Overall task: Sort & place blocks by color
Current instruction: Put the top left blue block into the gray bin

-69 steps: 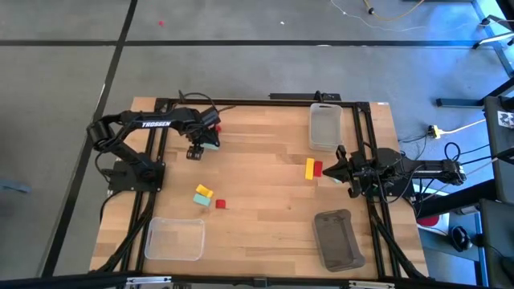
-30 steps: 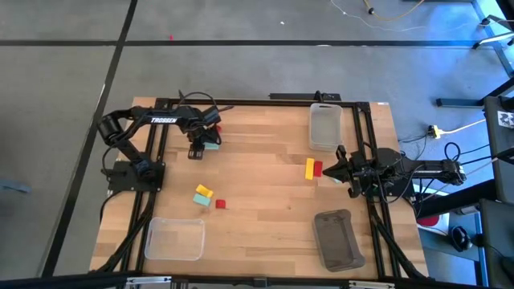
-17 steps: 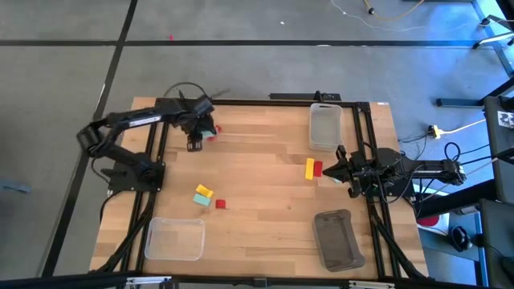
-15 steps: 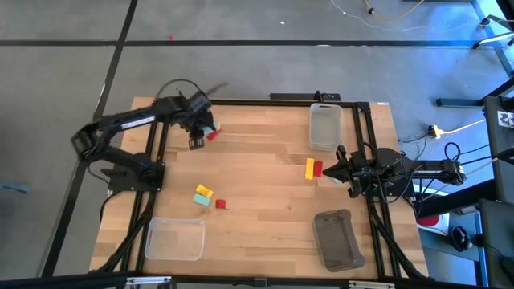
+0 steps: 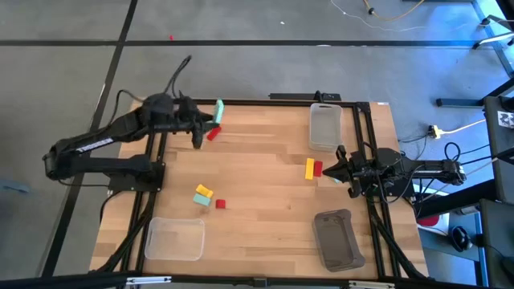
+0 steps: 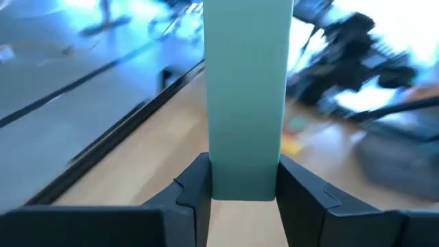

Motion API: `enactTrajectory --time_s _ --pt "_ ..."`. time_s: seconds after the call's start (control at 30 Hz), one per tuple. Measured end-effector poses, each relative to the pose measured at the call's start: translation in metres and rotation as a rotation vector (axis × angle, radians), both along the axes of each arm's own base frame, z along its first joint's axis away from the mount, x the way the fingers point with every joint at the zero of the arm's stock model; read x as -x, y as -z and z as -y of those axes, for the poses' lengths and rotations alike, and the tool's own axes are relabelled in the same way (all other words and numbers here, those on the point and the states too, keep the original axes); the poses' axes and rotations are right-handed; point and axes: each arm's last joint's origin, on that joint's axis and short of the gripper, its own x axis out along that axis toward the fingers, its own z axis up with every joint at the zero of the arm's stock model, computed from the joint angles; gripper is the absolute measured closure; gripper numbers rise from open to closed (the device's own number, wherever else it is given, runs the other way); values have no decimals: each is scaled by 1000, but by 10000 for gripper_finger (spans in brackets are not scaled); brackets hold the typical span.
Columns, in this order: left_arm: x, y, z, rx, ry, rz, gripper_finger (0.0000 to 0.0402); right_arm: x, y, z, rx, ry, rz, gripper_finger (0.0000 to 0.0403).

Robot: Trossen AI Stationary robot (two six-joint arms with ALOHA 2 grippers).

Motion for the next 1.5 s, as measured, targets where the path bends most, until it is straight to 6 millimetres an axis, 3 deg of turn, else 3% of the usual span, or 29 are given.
enactTrajectory --time_s 0.3,0.83,0.93,1.07,1.23,1.37,1.5 --pt "-18 27 37 61 170 152 284 0 0 0 1 0 0 382" --pt "-16 25 39 45 131 186 284 0 -1 0 2 8 15 382" --pt "-16 25 39 45 131 185 284 1 -16 1 -122 28 158 382" --pt "-16 25 39 45 131 185 284 13 -48 4 -328 63 494 382" --pt "-16 25 39 44 131 185 284 32 -71 8 -294 147 817 382" --pt "-16 25 39 45 130 185 284 22 -79 8 -313 158 746 382" --pt "-16 25 39 45 130 185 284 -3 -99 7 -294 176 627 382"
